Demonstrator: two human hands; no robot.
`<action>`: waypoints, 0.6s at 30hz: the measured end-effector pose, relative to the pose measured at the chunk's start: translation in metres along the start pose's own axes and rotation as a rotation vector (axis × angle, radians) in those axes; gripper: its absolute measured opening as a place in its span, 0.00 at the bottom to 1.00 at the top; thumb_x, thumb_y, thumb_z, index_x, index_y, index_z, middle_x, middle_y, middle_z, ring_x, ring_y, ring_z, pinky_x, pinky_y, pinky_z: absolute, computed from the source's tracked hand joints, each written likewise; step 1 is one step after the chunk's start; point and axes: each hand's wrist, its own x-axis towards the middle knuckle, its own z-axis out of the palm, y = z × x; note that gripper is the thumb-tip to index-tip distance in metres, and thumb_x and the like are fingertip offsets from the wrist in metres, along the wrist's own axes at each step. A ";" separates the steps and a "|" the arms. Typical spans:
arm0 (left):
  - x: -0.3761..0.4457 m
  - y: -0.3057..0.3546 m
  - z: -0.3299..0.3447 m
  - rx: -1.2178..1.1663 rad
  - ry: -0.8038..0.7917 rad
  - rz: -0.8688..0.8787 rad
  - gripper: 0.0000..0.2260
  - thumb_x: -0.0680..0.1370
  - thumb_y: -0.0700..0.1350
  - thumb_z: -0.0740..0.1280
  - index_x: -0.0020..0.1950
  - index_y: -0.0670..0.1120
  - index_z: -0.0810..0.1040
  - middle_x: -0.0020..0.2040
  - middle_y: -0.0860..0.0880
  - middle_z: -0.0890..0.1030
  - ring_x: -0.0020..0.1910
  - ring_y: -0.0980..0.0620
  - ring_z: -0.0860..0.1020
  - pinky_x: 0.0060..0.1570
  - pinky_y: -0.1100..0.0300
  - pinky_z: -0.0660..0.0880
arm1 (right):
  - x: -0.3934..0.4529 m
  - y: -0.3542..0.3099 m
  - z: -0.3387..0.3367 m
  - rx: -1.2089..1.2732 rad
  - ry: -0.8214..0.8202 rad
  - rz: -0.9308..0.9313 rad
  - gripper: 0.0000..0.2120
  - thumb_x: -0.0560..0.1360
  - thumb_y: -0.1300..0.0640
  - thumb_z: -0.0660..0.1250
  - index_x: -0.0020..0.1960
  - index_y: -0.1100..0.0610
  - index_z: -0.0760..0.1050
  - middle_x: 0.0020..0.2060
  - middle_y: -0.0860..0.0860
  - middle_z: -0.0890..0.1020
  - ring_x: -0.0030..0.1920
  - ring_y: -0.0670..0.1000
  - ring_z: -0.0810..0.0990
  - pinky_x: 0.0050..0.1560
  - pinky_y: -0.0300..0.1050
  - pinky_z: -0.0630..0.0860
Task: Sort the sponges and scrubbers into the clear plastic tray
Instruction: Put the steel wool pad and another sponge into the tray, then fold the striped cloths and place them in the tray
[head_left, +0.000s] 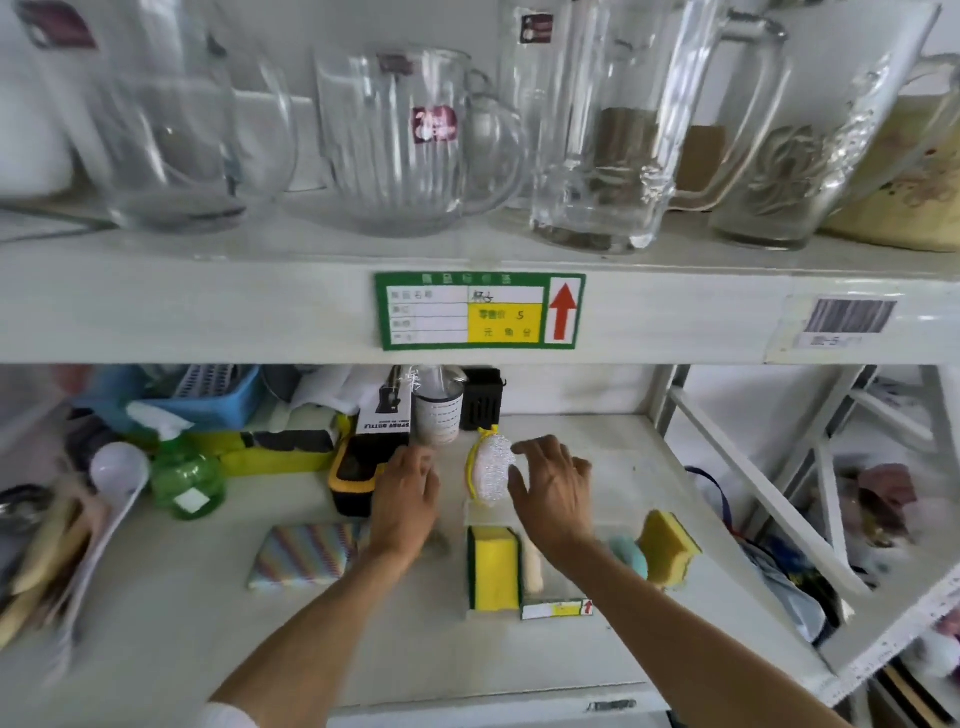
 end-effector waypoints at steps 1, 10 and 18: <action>-0.004 -0.012 -0.007 0.004 0.018 0.001 0.05 0.77 0.43 0.61 0.49 0.44 0.75 0.46 0.45 0.78 0.43 0.45 0.79 0.44 0.52 0.76 | 0.002 -0.019 0.006 0.008 -0.009 -0.065 0.11 0.71 0.53 0.64 0.51 0.52 0.78 0.47 0.52 0.81 0.46 0.57 0.81 0.47 0.52 0.73; -0.033 -0.104 -0.066 0.312 -0.198 -0.398 0.16 0.75 0.42 0.63 0.62 0.42 0.73 0.60 0.40 0.76 0.59 0.39 0.76 0.55 0.47 0.73 | -0.002 -0.101 0.085 -0.077 -0.589 -0.216 0.19 0.76 0.55 0.61 0.65 0.57 0.70 0.62 0.57 0.73 0.64 0.59 0.72 0.63 0.54 0.68; -0.035 -0.134 -0.077 0.437 -0.680 -0.448 0.33 0.76 0.47 0.62 0.78 0.53 0.51 0.80 0.53 0.50 0.78 0.47 0.51 0.72 0.33 0.49 | -0.003 -0.104 0.117 -0.270 -0.816 -0.216 0.29 0.74 0.61 0.65 0.72 0.58 0.60 0.68 0.56 0.68 0.67 0.59 0.69 0.65 0.55 0.70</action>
